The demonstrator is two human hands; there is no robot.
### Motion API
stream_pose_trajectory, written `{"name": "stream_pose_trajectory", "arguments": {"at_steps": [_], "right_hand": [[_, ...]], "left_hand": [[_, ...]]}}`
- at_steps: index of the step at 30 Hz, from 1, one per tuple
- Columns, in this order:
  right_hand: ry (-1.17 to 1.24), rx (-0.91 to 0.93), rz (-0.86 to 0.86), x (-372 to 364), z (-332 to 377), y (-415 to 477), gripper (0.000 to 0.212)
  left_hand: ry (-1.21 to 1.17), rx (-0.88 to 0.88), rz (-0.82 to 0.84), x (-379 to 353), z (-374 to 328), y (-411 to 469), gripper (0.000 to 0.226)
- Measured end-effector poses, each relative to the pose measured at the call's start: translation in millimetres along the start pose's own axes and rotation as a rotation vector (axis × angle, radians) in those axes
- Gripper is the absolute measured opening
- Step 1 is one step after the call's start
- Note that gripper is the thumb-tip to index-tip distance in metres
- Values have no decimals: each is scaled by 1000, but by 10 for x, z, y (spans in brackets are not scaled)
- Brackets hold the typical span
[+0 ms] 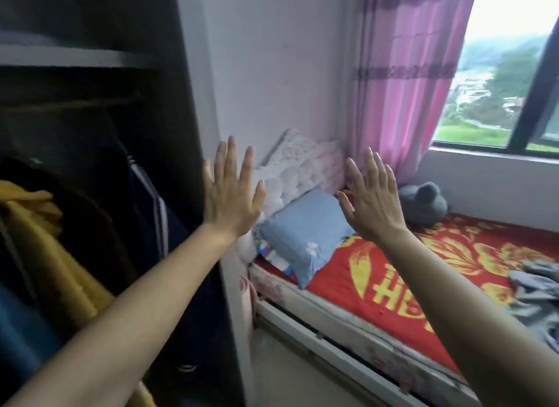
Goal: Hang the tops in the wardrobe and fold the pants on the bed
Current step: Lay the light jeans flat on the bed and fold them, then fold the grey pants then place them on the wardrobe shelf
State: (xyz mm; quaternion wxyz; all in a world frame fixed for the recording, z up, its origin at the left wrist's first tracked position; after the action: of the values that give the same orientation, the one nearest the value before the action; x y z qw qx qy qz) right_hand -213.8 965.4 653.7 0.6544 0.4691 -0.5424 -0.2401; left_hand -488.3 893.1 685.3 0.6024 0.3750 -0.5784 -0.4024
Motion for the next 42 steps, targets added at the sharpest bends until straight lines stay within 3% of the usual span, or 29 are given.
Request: {"name": "stream_pose_trajectory", "arguments": {"at_steps": [8, 15, 22, 33, 42], "right_hand": [[-303, -232, 73, 806, -2652, -1092, 74], [-478, -465, 151, 1273, -4160, -1985, 81], [-581, -628, 259, 1222, -5221, -2558, 88], [-725, -632, 241, 730, -6927, -2049, 86], [-705, -764, 325, 572, -8070, -2889, 90]], "left_hand": [[-308, -85, 114, -905, -2865, 84, 66], [-504, -232, 206, -1440, -4725, 16, 68], [-608, -294, 301, -2352, -5902, -92, 67], [-717, -345, 346, -3884, -7448, 594, 67], [-735, -475, 518, -4556, -8900, 133, 69]]}}
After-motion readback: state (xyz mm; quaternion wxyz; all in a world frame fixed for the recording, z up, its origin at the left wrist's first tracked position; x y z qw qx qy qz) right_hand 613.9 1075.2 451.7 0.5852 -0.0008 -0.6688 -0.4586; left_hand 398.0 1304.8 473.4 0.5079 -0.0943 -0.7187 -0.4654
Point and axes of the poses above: each hand's wrist, its own y-axis towards the middle knuckle, its own x-axis out of the back of the hand, z = x × y, the point moved 1 cm from there along y, towards the middle knuckle, and after that the axes turned 15 degrees about -z, right-handed, at the moved point
